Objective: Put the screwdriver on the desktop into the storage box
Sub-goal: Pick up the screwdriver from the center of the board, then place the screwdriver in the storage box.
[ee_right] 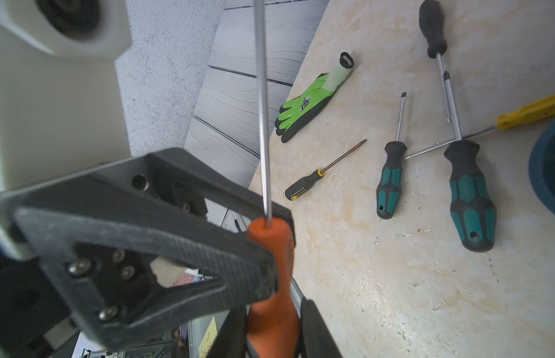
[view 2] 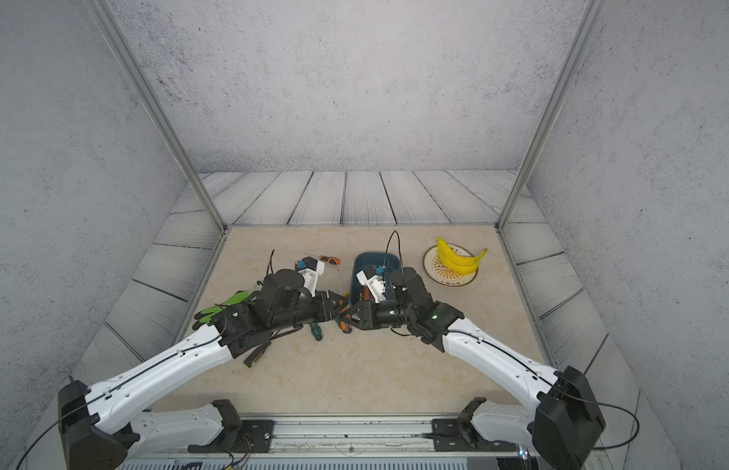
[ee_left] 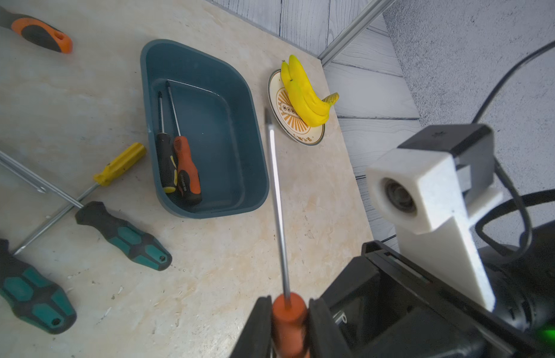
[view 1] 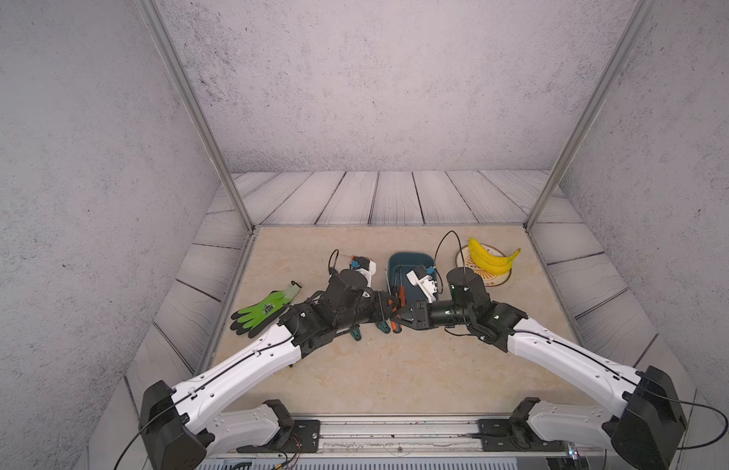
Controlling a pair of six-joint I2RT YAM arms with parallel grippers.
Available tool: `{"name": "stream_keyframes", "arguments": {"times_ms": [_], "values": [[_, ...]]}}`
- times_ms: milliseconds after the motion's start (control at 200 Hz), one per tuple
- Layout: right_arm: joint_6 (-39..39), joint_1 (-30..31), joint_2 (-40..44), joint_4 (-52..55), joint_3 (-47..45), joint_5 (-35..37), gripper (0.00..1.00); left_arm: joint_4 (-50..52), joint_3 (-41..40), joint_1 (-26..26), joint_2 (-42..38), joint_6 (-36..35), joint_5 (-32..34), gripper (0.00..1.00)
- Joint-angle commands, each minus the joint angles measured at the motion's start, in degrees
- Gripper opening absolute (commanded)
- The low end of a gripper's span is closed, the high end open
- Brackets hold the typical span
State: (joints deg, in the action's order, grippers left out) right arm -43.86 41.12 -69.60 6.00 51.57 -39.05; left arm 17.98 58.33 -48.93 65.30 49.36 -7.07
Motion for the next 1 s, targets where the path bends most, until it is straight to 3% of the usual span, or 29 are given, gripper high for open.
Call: {"name": "stream_keyframes", "arguments": {"times_ms": [0, 60, 130, 385, 600, 991], "values": [[2.3, -0.1, -0.7, 4.7, 1.9, 2.2, 0.05, -0.1, -1.2, 0.1, -3.2, -1.1, 4.1, 0.50], [2.5, -0.1, -0.8, 5.5, 2.1, 2.8, 0.04, 1.4, -1.1, 0.3, -4.3, -1.8, 5.6, 0.62], [2.6, -0.2, -0.9, 6.3, 2.2, 3.5, 0.04, 3.4, -0.6, 0.8, -5.7, -2.8, 7.0, 0.68], [5.7, -2.3, -2.1, 15.8, 6.3, 11.0, 0.04, 12.5, -0.5, 2.5, -11.3, -4.6, 10.3, 0.69], [8.2, -6.5, -5.9, 18.8, 9.7, 15.7, 0.04, 16.9, -5.8, 2.5, -17.0, -2.5, 11.2, 0.70], [12.5, -10.4, -25.3, 32.4, 26.7, 20.0, 0.04, 22.3, -12.6, 2.5, -23.9, 1.4, 12.0, 0.71]]}}
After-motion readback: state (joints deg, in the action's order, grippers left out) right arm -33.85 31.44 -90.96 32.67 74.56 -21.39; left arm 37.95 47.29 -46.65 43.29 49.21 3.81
